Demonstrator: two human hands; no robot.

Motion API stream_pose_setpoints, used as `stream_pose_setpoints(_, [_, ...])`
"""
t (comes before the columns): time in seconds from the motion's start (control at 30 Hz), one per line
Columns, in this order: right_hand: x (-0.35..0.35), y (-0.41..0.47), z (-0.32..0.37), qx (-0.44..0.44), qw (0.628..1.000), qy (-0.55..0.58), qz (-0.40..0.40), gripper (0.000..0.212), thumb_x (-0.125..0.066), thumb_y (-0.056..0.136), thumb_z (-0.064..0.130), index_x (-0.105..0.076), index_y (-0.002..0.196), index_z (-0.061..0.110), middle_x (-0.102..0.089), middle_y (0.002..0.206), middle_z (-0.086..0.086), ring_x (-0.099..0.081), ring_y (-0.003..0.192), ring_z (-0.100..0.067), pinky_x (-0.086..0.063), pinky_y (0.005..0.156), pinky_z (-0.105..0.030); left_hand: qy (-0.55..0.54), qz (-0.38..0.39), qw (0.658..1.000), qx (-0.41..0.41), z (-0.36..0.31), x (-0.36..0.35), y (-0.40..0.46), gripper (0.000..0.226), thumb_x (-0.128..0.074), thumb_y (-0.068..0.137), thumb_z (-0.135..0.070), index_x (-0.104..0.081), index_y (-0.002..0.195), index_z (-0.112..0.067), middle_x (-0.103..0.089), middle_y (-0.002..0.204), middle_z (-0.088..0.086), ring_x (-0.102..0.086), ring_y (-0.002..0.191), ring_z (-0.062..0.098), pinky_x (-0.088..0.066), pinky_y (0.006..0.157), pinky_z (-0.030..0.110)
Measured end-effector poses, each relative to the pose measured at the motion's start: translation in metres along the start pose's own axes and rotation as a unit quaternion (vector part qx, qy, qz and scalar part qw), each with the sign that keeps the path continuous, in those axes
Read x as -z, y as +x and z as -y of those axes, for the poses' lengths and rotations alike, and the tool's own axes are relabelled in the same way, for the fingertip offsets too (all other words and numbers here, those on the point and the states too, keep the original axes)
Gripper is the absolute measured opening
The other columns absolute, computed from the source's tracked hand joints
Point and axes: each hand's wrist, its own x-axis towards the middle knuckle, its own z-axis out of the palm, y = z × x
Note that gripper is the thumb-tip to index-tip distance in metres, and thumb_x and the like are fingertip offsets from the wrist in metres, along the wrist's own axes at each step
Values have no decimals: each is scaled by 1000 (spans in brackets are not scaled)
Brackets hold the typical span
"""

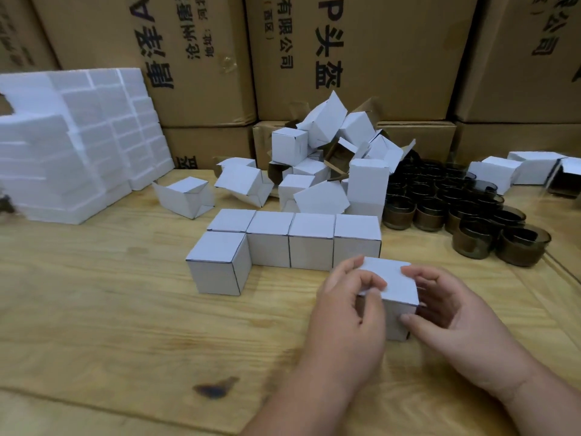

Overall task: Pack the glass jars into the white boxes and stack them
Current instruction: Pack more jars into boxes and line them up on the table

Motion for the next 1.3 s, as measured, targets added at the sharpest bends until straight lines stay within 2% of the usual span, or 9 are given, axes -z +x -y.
stream_pose_setpoints(0.13, [-37, 0, -4, 27, 999, -20, 10, 64, -78, 80, -9, -68, 116, 42, -71, 123, 19, -68, 113, -4, -54, 86, -14, 89, -48, 990, -100, 13, 59, -1, 25, -56, 93, -32, -62, 116, -38, -48, 147, -22, -28, 150, 0, -28, 123, 40])
stream_pose_setpoints(0.27, [-65, 6, -5, 37, 997, -68, 30, 66, -82, 84, 11, -59, 123, 61, -64, 129, 31, -63, 120, 3, -51, 94, -13, 163, -182, 957, -158, 42, 132, 17, 36, -54, 89, -33, -60, 124, -27, -50, 147, -6, -33, 151, 21, -27, 119, 64])
stream_pose_setpoints(0.43, [-98, 20, 3, 42, 989, -139, 19, 64, -79, 86, 39, -44, 123, 78, -60, 120, 45, -60, 115, 12, -49, 97, -17, 48, -258, 965, 24, 88, 175, 29, 54, -51, 85, -48, -49, 138, -38, -43, 154, -7, -38, 145, 10, -31, 121, 44])
stream_pose_setpoints(0.53, [-118, 32, 4, 38, 988, -152, 15, 63, -74, 87, 44, -38, 121, 83, -63, 114, 40, -59, 114, 13, -49, 99, -20, -122, -225, 958, 130, 101, 185, 40, 53, -51, 82, -56, -45, 135, -57, -46, 153, -11, -46, 137, 1, -36, 114, 33])
stream_pose_setpoints(0.63, [-131, 40, 5, 32, 987, -155, 13, 59, -67, 81, 60, -32, 121, 86, -58, 110, 44, -57, 113, 15, -46, 97, -15, -162, -165, 958, 172, 107, 193, 53, 56, -52, 72, -71, -50, 128, -65, -56, 145, -18, -51, 132, -5, -37, 109, 31])
stream_pose_setpoints(0.83, [-144, 49, 1, 44, 983, -178, 5, 60, -50, 73, 73, -29, 127, 84, -68, 118, 23, -61, 116, 1, -51, 102, -28, -147, -104, 967, 178, 121, 192, 69, 52, -50, 77, -71, -64, 123, -51, -68, 128, -26, -59, 127, 3, -39, 117, 45])
stream_pose_setpoints(1.0, [-152, 53, 0, 45, 977, -209, 2, 65, -49, 73, 73, -30, 135, 76, -71, 115, 16, -64, 112, -3, -54, 98, -31, -125, -110, 976, 138, 128, 187, 72, 53, -48, 79, -67, -67, 124, -47, -65, 130, -29, -56, 124, -9, -39, 111, 32])
stream_pose_setpoints(1.17, [-156, 54, 3, 47, 970, -238, -7, 67, -48, 72, 76, -28, 136, 69, -71, 113, 22, -66, 103, -1, -55, 92, -31, -129, -107, 978, 126, 129, 187, 71, 53, -48, 82, -61, -66, 128, -42, -65, 132, -25, -55, 128, -3, -38, 113, 34])
stream_pose_setpoints(1.3, [-146, 49, 6, 33, 981, -192, -13, 53, -56, 72, 72, -38, 122, 76, -61, 111, 44, -63, 103, 11, -50, 86, -12, -133, -128, 977, 102, 129, 186, 68, 41, -49, 88, -54, -63, 126, -43, -66, 132, -19, -57, 127, 0, -40, 114, 38])
